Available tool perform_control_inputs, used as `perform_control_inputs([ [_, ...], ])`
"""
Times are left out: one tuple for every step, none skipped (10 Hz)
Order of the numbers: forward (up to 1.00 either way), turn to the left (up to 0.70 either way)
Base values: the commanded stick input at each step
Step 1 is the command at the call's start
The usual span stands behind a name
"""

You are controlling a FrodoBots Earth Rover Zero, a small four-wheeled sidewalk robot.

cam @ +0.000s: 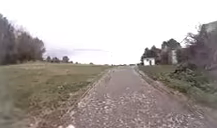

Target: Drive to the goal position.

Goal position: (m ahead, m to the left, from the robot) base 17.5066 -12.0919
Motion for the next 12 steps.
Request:
perform_control_inputs([
  [0.85, 0.00],
  [0.85, 0.00],
  [0.85, 0.00],
  [0.85, 0.00],
  [0.85, 0.00],
  [0.85, 0.00],
  [0.85, 0.00],
  [0.85, 0.00],
  [0.85, 0.00],
  [0.85, 0.00],
  [0.85, 0.00],
  [0.85, 0.00],
])
